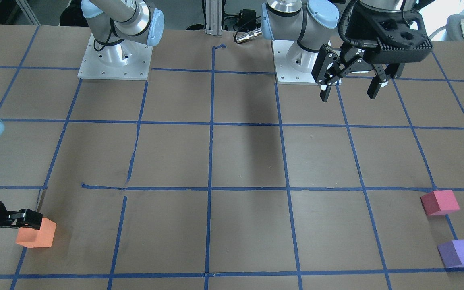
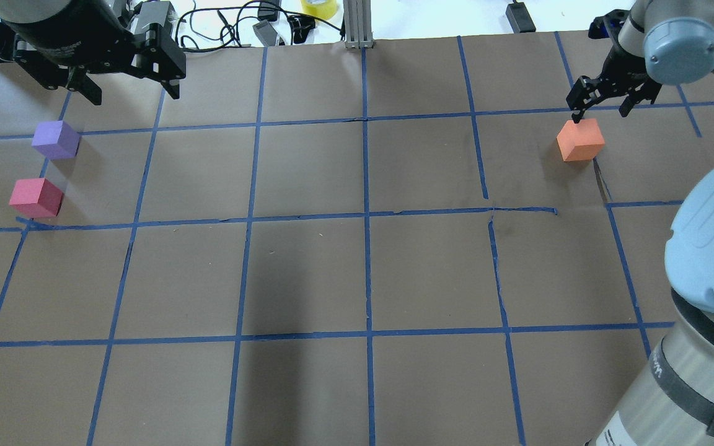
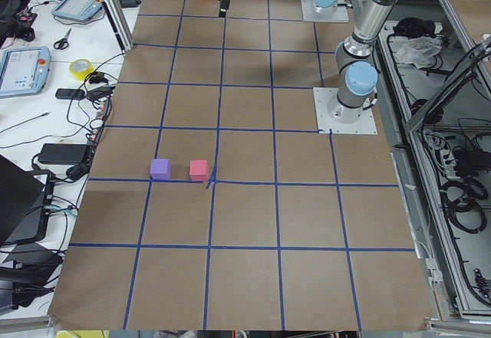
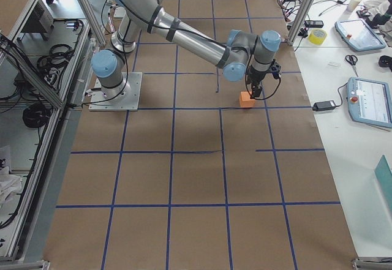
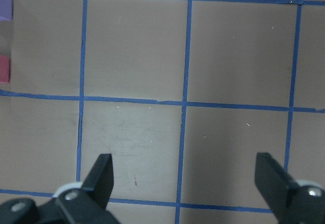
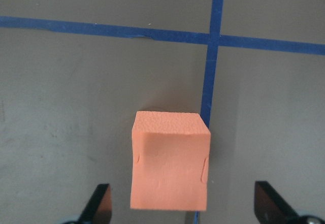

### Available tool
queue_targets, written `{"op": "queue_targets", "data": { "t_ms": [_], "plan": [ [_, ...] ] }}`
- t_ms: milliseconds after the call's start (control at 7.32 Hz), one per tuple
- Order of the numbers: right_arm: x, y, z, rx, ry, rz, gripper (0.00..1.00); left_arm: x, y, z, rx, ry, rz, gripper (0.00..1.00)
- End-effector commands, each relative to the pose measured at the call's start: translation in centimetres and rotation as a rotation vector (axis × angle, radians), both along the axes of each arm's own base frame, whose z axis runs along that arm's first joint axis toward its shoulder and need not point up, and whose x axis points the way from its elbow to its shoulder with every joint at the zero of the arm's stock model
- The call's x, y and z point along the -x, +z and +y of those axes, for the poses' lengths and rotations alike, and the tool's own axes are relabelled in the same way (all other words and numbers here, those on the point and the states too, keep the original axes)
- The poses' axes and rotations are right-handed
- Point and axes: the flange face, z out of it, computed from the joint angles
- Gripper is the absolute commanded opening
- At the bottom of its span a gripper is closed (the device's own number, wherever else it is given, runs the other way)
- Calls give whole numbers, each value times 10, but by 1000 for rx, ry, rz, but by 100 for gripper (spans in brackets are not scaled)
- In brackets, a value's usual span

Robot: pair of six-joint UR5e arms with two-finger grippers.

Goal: Arrange blocks in a line
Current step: 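Close the right gripper on the orange cube and lift it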

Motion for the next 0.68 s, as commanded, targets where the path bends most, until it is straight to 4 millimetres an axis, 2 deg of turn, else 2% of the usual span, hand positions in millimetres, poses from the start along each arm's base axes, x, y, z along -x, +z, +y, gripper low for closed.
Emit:
{"op": "queue_targets", "data": {
  "t_ms": [0, 273, 410, 547],
  "plan": [
    [2, -33, -6, -23, 23, -9, 100, -2, 0, 0, 1, 3, 3, 100],
    [2, -42, -6, -32, 22, -11, 99, -3, 0, 0, 1, 5, 1, 100],
    [1, -47, -6, -35, 11, -22, 85, -3, 1, 0, 2, 5, 1, 100],
    [4, -45, -5, -38, 6, -15, 52, -3, 0, 0, 1, 5, 1, 100]
  ]
}}
